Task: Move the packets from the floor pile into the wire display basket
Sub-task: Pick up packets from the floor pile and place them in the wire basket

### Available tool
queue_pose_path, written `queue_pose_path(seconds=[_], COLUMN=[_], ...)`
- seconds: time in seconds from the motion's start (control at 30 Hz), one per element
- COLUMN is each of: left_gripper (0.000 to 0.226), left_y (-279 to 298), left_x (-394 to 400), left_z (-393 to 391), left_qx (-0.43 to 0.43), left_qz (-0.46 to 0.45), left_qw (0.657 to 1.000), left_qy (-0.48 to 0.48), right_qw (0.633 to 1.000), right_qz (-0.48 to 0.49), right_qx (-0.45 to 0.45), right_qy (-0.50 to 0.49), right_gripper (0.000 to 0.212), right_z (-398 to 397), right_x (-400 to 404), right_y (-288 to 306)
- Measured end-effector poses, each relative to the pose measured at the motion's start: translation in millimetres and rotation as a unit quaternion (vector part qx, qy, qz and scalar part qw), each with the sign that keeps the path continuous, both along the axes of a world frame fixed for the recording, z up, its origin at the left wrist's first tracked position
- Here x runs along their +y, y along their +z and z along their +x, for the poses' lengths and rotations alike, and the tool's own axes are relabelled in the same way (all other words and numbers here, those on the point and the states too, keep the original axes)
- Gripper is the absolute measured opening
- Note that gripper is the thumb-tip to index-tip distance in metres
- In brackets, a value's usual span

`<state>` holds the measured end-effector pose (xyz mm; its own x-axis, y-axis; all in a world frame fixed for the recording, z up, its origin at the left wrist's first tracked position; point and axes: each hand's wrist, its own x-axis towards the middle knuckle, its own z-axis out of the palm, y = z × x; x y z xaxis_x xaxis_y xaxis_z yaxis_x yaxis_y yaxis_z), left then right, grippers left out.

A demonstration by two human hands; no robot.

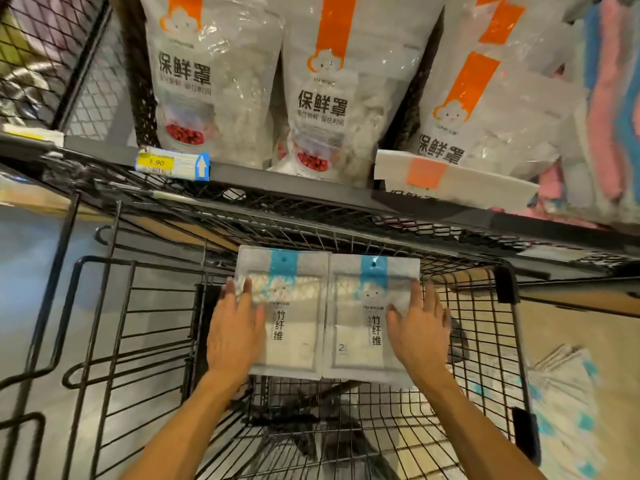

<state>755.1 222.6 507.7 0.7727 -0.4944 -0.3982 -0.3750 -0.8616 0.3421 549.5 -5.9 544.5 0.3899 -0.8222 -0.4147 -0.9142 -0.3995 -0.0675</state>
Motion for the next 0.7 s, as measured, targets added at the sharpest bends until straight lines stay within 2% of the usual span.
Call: queue_pose_path(seconds=[0.07,0.3,0.7], left_gripper=[0.058,0.060,0.066], left_y=[13,103,269], left_x=[-2,-16,-17], left_z=[3,-15,-70], left_qx=[-0.031,-0.120,-0.173], left_qz=[0.004,-0.003,-0.031], left_qw=[0.999,0.990,0.982], left_qy=[-0.038,-0.075,-0.075], right_qw=[1.000,0.996,0.989], right_qz=[-0.004,-0.028,-0.061], right_qx=[0.002,-0.035,-0.100], right_qy=[0.022,0.078,0.086], right_gripper=[0.075,0.076,0.081], right_z=[-6,-25,-85], right_x=[-4,-21,-26], right_y=[15,83,229])
